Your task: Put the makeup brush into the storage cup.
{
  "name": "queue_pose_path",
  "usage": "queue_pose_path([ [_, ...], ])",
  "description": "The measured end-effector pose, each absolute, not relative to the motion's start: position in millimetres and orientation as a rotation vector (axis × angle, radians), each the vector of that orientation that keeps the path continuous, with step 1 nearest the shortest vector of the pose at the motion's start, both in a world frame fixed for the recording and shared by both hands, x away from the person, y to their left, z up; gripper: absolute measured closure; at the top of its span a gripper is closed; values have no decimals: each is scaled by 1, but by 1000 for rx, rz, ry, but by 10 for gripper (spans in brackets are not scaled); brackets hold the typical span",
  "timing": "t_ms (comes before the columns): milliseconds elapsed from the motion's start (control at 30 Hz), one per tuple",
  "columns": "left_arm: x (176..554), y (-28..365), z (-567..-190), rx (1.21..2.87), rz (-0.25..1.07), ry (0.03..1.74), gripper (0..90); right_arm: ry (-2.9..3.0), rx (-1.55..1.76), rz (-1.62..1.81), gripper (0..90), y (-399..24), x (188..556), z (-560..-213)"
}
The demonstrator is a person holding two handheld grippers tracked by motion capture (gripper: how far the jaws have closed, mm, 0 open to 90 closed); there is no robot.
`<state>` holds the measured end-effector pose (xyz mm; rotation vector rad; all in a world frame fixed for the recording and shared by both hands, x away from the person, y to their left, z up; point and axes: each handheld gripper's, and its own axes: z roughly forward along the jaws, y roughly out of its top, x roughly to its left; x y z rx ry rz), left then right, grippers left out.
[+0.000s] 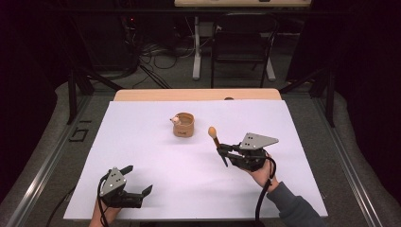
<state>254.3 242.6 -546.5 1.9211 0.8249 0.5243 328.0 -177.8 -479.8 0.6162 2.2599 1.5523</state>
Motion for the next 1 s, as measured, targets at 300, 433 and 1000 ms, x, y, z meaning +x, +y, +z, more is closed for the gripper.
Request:
queue_pose_path([
  [300,256,242,-545,1928,517,831,2,2237,609,1615,787,-166,323,-480],
  [433,257,240,-545,1918,509,839,2,2227,620,1643,787,-163,323,-481],
  [1000,267,223,-526,1846,520,855,2,2243,577,1689,787,-134,320,-486],
])
